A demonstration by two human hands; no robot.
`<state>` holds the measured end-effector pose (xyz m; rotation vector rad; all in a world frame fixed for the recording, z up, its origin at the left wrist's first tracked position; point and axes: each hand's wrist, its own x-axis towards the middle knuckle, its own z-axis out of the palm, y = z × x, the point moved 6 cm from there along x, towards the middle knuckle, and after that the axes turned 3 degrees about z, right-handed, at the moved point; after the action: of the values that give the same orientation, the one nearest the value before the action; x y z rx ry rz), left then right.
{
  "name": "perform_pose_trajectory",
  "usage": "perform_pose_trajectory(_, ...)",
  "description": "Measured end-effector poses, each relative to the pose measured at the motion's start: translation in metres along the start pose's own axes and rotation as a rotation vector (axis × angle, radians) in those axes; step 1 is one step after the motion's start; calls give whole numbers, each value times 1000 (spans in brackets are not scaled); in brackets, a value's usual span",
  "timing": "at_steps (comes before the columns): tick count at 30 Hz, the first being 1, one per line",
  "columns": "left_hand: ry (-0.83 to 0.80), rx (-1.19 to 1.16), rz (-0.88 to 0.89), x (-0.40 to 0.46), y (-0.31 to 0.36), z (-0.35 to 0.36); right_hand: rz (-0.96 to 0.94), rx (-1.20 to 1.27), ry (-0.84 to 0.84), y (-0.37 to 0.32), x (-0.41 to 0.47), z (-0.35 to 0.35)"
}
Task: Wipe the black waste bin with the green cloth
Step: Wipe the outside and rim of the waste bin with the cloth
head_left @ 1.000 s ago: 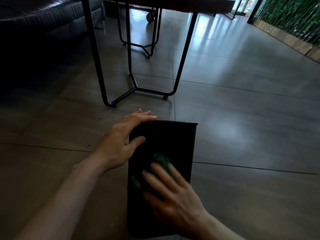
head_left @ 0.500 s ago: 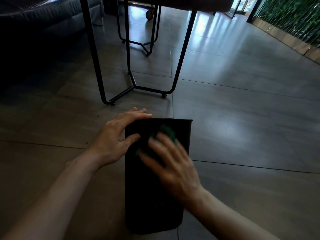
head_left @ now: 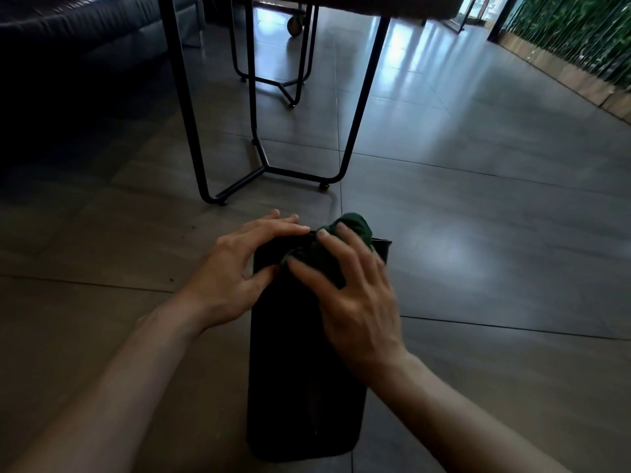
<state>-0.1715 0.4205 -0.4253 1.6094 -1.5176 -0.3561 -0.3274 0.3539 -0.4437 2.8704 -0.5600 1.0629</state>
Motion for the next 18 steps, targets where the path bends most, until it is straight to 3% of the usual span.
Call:
perform_pose_trajectory(2, 21, 1, -31, 0, -4, -3, -146, -27, -31, -16, -32, 13)
perform_pose_trajectory(4, 43, 5, -72, -2, -9, -8, -414, -77, -142, -41, -92, 33)
perform_pose_trajectory(7, 33, -7, -81, -5, -9, -7, -807, -400, -317, -53, -163, 50)
perform_pose_trajectory(9, 23, -9, -70, -5, -7, -5, -854, -389, -337, -48, -161, 47)
perform_pose_trajectory(12, 24, -31, -72, -5, -9, -6, -538, -82, -227, -33, -90, 21)
perform_pose_trajectory(15, 4, -35, -42, -3, -5, -4, -91, -43, -73, -5, -17, 3)
perform_pose_trajectory(18, 18, -53, -33, -1, -3, -4, 49, -62, -11, -12, -7, 6)
